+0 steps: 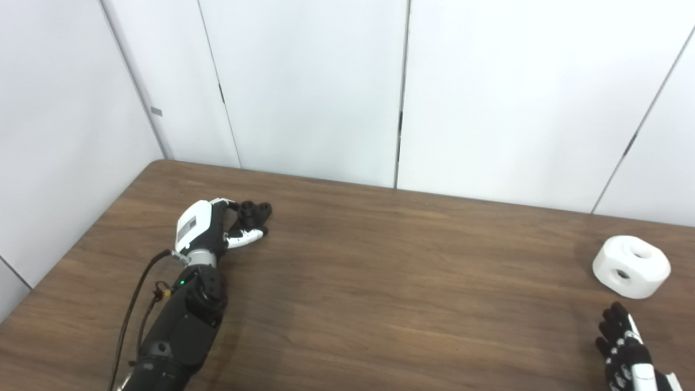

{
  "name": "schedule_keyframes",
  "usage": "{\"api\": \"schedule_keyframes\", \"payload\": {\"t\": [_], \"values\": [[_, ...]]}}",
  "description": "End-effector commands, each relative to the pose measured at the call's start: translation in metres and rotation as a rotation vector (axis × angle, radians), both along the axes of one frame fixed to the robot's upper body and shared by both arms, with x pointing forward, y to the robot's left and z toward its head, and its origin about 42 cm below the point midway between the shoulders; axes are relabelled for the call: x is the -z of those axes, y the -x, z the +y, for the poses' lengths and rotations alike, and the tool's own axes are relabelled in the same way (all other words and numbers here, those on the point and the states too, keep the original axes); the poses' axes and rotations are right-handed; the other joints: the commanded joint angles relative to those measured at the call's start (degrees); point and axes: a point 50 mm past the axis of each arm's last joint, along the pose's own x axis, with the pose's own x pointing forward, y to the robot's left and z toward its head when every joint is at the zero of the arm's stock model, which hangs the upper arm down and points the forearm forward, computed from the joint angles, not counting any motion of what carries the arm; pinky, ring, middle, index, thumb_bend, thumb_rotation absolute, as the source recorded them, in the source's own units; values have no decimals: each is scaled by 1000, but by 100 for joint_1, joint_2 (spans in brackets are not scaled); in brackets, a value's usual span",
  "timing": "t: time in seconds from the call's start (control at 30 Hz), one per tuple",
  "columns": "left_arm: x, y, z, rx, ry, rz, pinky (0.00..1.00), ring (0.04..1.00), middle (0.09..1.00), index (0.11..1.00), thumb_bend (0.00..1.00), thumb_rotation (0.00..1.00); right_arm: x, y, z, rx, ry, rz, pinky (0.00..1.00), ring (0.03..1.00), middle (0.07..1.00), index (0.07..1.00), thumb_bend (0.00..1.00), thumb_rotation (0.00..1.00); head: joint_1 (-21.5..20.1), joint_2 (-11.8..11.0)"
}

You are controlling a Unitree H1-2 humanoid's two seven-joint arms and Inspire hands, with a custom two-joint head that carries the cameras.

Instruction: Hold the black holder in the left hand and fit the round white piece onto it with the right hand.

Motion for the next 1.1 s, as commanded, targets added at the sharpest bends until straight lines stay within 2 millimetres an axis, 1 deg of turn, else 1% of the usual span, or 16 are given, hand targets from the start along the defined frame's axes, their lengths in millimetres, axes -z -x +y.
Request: {"api": "schedule_keyframes", "payload": {"t": [0.0,0.17,0.43,0.47,0.5,0.57,0.8,1.07], "values": [[-24,-11,10,-23,-70,-56,982,950,889,679,847,243,-3,3,0,-6,3,-8,1000,1000,1000,1000,530,1000,6,11],[-23,-8,11,-19,-98,-53,985,951,881,639,842,205,-3,3,0,-14,-4,-13,1000,1000,1000,1000,516,1000,6,11],[-22,-5,12,-35,-92,-82,964,927,850,581,829,103,-4,3,1,-9,7,-4,1000,1000,1000,1000,541,1000,0,68],[-22,-4,12,-37,-85,-92,967,926,846,528,649,80,-4,3,1,-7,8,-5,1000,1000,1000,1000,552,1000,-4,73],[-22,-4,12,-39,-80,-99,967,924,841,509,588,70,-4,4,1,-6,10,-6,1000,1000,1000,1000,552,1000,-5,74],[-21,-4,12,-38,-78,-107,962,918,828,491,538,58,-4,4,1,-4,13,-7,1000,1000,994,1000,559,1000,-11,80],[-19,-4,13,-36,-67,-122,898,889,787,485,520,45,-3,3,-1,0,19,-12,1000,1000,992,1000,591,1000,-36,103],[-19,-3,12,-23,-49,-118,852,889,788,486,518,43,-5,2,-1,-7,13,-11,1000,1000,994,1000,570,1000,-45,118]]}}
